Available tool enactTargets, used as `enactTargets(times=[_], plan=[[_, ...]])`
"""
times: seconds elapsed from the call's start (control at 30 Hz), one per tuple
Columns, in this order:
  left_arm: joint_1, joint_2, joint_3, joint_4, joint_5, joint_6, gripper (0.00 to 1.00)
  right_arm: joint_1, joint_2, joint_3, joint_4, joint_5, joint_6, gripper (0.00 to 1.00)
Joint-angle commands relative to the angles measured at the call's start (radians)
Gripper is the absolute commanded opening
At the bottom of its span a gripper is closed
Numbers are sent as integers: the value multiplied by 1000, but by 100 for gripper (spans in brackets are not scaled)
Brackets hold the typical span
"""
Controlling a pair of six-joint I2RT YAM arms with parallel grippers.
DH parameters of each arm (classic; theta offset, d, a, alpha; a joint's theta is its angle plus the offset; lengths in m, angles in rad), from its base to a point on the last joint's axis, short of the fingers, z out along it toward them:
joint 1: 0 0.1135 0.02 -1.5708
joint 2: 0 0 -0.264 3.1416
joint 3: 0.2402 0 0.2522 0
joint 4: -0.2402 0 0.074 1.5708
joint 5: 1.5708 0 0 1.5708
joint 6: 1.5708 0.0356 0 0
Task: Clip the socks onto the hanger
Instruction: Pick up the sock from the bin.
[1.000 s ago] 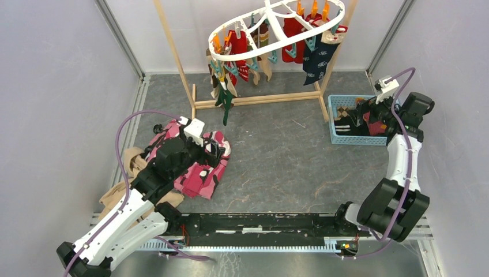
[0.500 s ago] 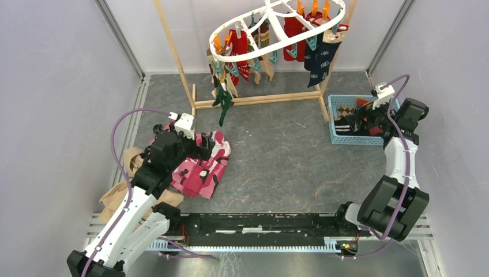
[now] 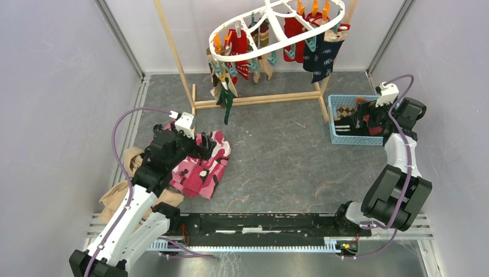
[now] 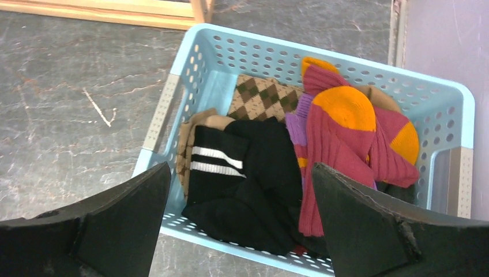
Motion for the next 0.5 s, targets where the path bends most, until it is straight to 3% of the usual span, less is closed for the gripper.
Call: enactTargets(times=[0.0,0.13,0.3,0.47], plan=[[13,2,0,43,41,-5,97,-6,36,30,59,103,86,98],[18,3,-2,47,47,-5,97,-6,74,48,62,181,152,98],[33,8,-4,53,61,-8,97,-5,108,47,85,310,228,91],[55,17,-4,57,88,-11,97,9,196,115,54,373,216,71]])
